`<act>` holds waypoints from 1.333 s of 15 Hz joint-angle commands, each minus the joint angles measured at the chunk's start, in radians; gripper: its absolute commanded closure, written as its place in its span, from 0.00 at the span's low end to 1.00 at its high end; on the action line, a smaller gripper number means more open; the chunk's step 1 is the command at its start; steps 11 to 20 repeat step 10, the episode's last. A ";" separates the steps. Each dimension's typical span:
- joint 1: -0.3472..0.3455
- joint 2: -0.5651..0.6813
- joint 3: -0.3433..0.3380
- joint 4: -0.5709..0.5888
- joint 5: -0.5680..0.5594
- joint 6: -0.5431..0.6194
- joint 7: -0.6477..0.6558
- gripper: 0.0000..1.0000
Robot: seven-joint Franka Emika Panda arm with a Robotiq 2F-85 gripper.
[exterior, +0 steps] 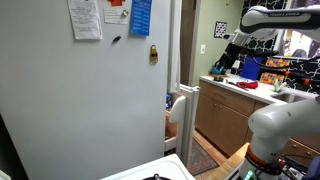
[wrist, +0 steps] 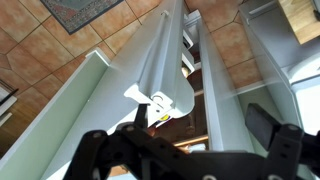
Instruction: Open the bottom refrigerator door
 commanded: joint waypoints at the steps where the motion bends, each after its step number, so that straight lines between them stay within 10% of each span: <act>1: 0.049 0.020 -0.035 0.055 0.007 -0.062 0.099 0.00; 20: 0.096 0.016 -0.061 0.067 -0.004 -0.055 0.145 0.00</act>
